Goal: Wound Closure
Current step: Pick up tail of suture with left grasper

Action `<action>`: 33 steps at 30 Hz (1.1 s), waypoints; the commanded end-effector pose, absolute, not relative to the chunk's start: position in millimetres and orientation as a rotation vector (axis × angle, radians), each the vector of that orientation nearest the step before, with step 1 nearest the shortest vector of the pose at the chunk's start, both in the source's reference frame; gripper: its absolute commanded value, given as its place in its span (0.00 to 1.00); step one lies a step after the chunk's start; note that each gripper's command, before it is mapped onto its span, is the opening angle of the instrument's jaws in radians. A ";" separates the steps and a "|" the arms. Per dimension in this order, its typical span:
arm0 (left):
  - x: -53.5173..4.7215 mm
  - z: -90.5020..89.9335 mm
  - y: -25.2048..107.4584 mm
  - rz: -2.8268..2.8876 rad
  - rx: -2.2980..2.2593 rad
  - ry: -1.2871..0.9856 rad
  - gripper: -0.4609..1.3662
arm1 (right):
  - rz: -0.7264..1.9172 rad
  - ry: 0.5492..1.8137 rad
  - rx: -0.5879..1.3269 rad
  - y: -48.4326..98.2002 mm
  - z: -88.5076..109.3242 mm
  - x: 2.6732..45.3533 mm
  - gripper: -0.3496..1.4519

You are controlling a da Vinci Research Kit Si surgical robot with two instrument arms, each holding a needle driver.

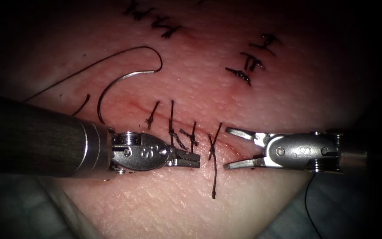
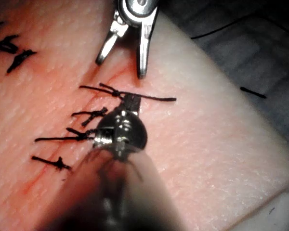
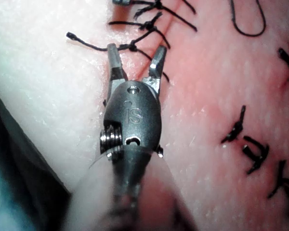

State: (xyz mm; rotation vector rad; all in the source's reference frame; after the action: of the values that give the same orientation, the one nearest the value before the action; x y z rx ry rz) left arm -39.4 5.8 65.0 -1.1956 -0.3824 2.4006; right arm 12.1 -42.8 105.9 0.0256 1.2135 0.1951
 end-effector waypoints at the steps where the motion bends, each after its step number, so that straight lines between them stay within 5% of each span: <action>1: -39.3 65.0 5.8 2.407 -1.203 -0.388 0.06 | 0.194 1.214 0.027 -42.8 105.9 12.1 0.74; 22: -39.8 64.2 5.6 2.641 -1.393 -0.239 0.07 | 0.195 1.228 0.016 -42.7 105.8 11.7 0.75; 27: -40.8 63.5 4.7 2.713 -1.480 -0.201 0.35 | 0.200 1.242 0.006 -42.7 105.8 11.5 0.76; 33: -41.3 63.2 3.9 2.720 -1.544 -0.244 0.53 | 0.201 1.244 0.005 -42.6 105.8 11.3 0.75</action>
State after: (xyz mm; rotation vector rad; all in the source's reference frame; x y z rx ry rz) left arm -41.4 3.7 63.3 -1.5536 -0.2516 2.7239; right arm 11.3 -42.6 105.8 0.0027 1.2437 0.2025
